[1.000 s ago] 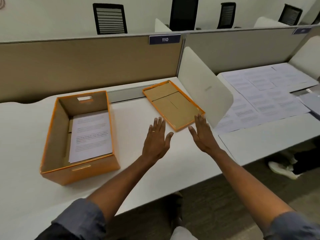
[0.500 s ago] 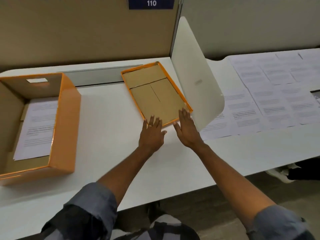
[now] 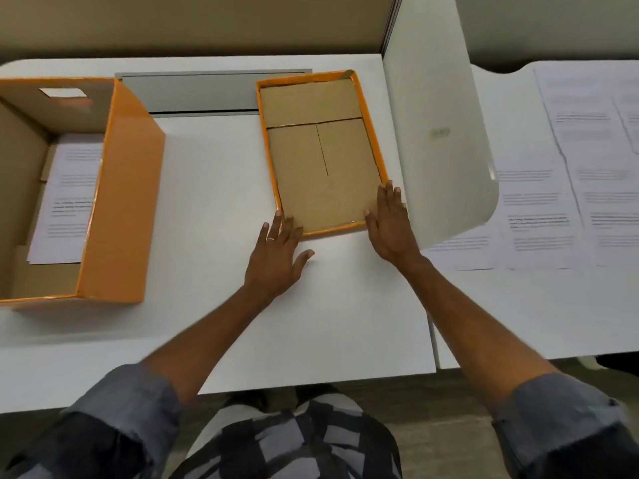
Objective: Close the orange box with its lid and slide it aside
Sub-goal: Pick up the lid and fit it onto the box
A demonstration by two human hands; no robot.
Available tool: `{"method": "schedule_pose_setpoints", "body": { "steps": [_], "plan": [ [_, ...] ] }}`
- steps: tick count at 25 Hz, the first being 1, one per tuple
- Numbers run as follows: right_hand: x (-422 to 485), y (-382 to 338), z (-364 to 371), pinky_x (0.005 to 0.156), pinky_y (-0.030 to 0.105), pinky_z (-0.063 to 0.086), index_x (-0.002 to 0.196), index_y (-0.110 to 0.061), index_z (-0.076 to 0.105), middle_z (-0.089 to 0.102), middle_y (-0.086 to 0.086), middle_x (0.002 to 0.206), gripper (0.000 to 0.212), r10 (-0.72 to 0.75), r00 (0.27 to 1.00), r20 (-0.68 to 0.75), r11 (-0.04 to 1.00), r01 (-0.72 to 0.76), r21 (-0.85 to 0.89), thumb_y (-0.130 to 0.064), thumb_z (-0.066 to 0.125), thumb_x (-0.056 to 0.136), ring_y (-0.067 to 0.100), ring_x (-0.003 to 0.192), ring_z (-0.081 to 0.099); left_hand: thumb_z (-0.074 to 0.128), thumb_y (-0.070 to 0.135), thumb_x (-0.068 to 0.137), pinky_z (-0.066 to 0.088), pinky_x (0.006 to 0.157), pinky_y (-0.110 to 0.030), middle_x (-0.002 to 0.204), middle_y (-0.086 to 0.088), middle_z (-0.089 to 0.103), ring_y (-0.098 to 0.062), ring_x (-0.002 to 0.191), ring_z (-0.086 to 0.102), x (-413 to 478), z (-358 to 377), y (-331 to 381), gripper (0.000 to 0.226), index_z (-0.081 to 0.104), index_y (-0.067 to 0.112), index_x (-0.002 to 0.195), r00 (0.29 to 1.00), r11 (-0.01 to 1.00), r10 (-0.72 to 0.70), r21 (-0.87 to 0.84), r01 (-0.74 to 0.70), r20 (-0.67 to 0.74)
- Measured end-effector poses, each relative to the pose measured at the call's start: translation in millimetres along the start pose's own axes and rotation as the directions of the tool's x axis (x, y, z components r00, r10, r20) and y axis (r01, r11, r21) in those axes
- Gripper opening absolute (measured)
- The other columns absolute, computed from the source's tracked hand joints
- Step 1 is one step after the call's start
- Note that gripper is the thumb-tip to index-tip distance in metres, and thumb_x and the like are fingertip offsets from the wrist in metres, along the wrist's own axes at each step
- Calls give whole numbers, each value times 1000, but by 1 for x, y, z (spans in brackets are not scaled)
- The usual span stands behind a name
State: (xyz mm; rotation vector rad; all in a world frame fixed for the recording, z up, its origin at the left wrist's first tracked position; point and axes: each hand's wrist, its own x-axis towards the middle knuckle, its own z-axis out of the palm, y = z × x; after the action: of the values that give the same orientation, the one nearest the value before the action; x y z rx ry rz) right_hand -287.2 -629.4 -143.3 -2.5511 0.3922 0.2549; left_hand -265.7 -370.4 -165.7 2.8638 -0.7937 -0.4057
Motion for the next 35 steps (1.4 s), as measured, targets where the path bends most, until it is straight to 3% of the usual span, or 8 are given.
{"method": "schedule_pose_setpoints", "body": {
  "steps": [3,7,12,14,19,26,32,35],
  "plan": [
    [16,-2,2,130,46,6,161,3,5,-1,21,172,66,75,997,34,994,-78,77,-25,36,110,36,160,-3,43,41,105,15,127,-38,170,-12,14,-29,159,8,0,-10,-18,64,30,7,157,990,942,-121,-322,91,-75],
    [31,-15,2,127,37,18,162,2,6,13,20,171,67,201,974,101,931,-222,288,-10,43,106,34,159,16,48,30,105,18,128,-34,168,-14,24,-26,156,22,24,-36,-16,66,22,1,158,918,621,-392,-718,314,63],
    [46,-19,-6,78,21,53,145,-3,46,60,11,130,56,332,932,146,823,-362,439,10,42,91,32,116,60,58,22,99,35,121,-45,160,-11,42,-28,149,38,39,-51,-19,62,35,6,154,849,343,-474,-838,424,235],
    [45,-20,-7,69,24,54,129,-4,57,66,13,118,48,304,946,114,837,-323,442,13,40,88,35,105,65,63,13,94,36,121,-45,159,-9,42,-26,148,40,34,-52,-24,67,34,8,155,864,353,-456,-848,394,212],
    [35,-30,-13,102,57,54,125,-17,66,73,15,119,56,209,973,94,822,-227,522,15,43,86,39,115,67,64,-9,83,41,118,-42,154,-5,51,-22,142,48,16,-56,-43,78,38,12,154,896,415,-427,-855,312,120],
    [-10,-67,-22,110,35,52,151,-16,50,68,-18,135,76,102,981,164,730,-186,658,18,59,84,2,130,60,70,-6,79,54,100,-50,118,-9,71,-28,109,67,-26,-83,-81,57,58,17,130,943,477,-334,-863,165,-4],
    [-80,-135,-18,97,29,56,143,-30,58,65,-18,139,74,113,990,86,556,-135,820,19,54,88,7,127,64,61,-5,85,54,96,-47,125,-7,65,-32,115,61,-83,-125,-122,53,52,14,133,967,541,-218,-841,9,-130],
    [-118,-172,-10,102,46,55,157,-19,40,52,-10,154,81,234,972,26,405,-122,906,19,58,87,24,135,58,58,-3,88,51,100,-51,136,-11,59,-33,123,57,-106,-151,-149,53,47,10,138,972,634,-108,-768,-93,-207]
  ]
}}
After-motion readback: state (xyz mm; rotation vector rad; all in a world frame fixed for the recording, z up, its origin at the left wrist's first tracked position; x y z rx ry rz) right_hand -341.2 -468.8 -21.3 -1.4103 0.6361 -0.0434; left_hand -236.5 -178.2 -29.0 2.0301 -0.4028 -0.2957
